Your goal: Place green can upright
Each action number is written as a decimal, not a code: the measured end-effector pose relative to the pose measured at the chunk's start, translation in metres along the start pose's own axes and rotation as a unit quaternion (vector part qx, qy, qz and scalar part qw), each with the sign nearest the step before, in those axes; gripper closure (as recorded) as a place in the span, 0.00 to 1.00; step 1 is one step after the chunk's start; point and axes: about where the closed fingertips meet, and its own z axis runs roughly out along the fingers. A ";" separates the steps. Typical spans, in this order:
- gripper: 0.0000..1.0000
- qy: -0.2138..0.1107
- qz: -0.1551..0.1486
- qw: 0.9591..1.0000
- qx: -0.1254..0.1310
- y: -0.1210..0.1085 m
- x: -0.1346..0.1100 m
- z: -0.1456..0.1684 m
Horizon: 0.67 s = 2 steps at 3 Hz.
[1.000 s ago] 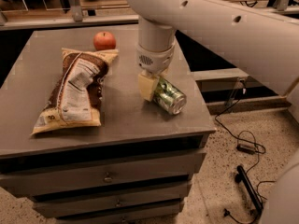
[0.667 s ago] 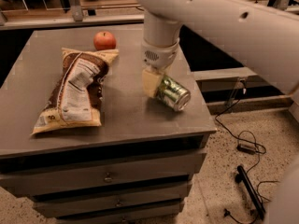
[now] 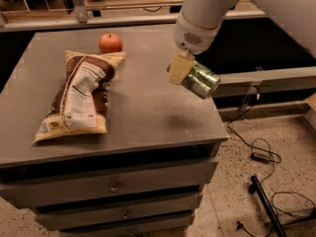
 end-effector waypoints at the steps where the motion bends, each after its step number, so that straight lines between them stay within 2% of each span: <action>1: 1.00 -0.016 -0.049 0.999 0.008 -0.002 0.004 -0.007; 2: 1.00 -0.014 -0.053 0.998 0.007 -0.002 0.003 -0.006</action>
Offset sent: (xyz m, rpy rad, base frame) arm -0.0006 -0.0061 0.0053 0.0026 -0.0462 0.0938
